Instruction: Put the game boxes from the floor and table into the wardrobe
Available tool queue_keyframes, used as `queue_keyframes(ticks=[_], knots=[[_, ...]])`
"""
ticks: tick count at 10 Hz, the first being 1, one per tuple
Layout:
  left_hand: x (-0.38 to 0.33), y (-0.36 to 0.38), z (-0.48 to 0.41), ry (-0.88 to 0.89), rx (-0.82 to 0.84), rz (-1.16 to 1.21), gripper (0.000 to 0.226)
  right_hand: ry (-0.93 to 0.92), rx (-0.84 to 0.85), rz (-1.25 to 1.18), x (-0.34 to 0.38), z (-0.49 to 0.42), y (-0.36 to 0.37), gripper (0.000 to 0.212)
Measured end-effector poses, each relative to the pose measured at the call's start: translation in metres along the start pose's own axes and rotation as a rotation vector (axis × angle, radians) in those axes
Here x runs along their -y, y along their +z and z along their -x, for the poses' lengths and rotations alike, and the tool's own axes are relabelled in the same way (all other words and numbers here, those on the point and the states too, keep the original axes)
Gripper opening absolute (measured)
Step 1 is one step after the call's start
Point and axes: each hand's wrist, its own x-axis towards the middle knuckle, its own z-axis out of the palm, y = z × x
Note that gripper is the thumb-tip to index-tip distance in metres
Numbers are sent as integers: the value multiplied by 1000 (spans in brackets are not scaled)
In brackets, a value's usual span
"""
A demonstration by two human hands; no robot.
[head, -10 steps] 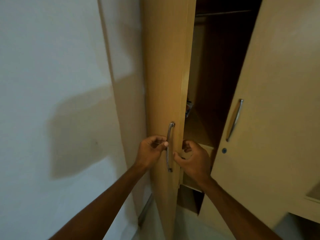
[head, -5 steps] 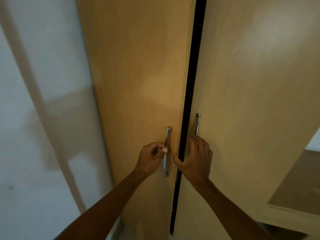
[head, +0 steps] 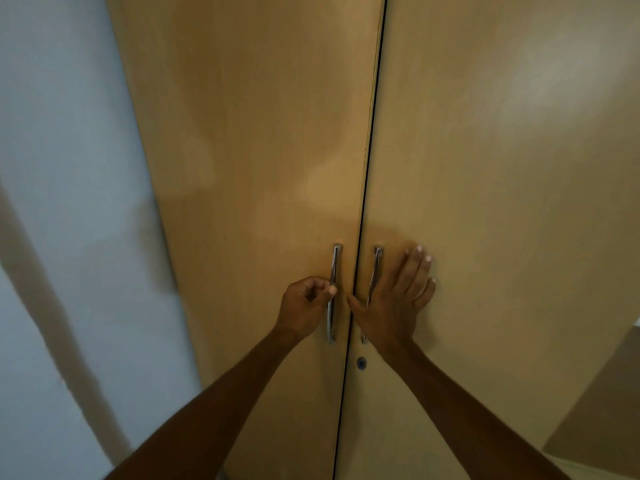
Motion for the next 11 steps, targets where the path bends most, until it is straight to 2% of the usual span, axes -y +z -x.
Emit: queue_keyframes(ticks=[1, 3, 4, 5, 7, 8, 10, 11], knots=[[2, 3, -8, -12, -5, -24, 11, -4, 18, 0, -1, -7, 5, 126], [0, 9, -13, 17, -25, -67, 3, 12, 77, 7, 5, -10, 6, 122], [-1, 8, -9, 24, -34, -121, 12, -11, 95, 22, 1, -10, 6, 119], [2, 2, 5, 56, -21, -232, 12, -57, 69, 13, -8, -6, 3, 114], [7, -30, 49, 52, -107, -428, 17, -112, 105, -139, -19, 20, 3, 112], [-1, -49, 79, 63, -178, -549, 27, -162, 194, -235, -16, 41, -1, 112], [-28, -88, 161, 102, -235, -867, 44, -396, 453, -420, -2, 93, -19, 110], [-44, -104, 212, 66, -253, -1044, 55, -506, 551, -451, 10, 118, -34, 105]])
